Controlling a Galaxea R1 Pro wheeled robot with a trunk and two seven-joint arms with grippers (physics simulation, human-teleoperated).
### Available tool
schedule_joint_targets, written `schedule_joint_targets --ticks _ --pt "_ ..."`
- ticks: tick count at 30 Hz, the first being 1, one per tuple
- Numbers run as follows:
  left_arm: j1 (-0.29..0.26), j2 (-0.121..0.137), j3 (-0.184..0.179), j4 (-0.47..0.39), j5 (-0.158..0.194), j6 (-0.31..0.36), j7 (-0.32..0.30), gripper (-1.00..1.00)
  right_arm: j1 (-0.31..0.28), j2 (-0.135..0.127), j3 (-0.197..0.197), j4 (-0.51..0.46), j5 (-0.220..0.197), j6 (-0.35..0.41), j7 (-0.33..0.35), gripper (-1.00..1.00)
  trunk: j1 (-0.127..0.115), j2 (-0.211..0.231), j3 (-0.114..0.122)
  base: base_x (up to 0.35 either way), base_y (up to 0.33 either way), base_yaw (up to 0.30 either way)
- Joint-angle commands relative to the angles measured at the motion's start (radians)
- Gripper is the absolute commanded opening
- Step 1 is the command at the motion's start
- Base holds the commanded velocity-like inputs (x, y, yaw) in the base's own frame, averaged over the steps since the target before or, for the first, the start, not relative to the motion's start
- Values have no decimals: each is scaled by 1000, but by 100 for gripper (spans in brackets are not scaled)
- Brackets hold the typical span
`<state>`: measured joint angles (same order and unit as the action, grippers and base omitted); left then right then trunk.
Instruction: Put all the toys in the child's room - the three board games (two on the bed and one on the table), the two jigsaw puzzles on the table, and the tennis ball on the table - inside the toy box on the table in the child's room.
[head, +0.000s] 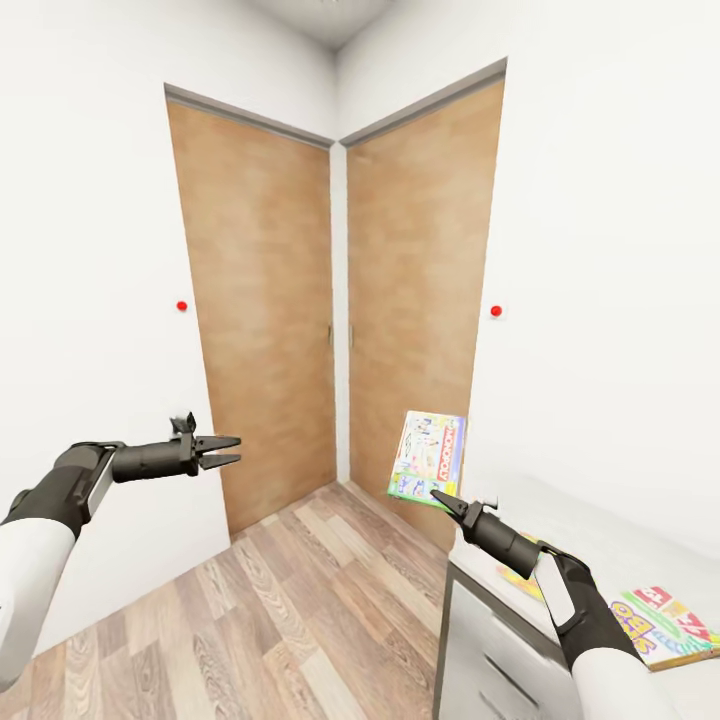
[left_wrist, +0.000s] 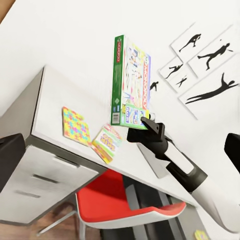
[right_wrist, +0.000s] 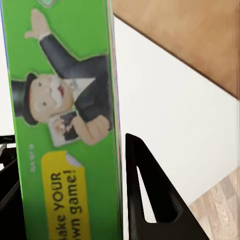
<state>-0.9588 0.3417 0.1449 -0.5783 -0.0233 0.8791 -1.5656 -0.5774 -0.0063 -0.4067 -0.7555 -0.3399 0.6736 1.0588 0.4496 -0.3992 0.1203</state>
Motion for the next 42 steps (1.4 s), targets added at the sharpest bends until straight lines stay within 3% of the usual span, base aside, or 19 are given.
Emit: schedule_joint_targets --ticks 1,24,37,42 --pt "0 0 0 -3 -3 11 -5 100 -1 0 -1 1 -7 8 1 -100 0 -1 0 0 0 -255" --pt "0 5 -1 -20 -3 11 -5 100 -1 0 -14 -6 -7 6 45 -100 0 -1 21 0 0 -255" --pt "0 12 -1 -22 -3 11 -5 100 40 0 -18 -193 -8 31 75 -100 0 -1 33 0 0 -254" --pt "0 12 -2 -22 -3 11 -5 100 52 0 -62 -217 -8 48 81 -100 0 -1 38 0 0 -254"
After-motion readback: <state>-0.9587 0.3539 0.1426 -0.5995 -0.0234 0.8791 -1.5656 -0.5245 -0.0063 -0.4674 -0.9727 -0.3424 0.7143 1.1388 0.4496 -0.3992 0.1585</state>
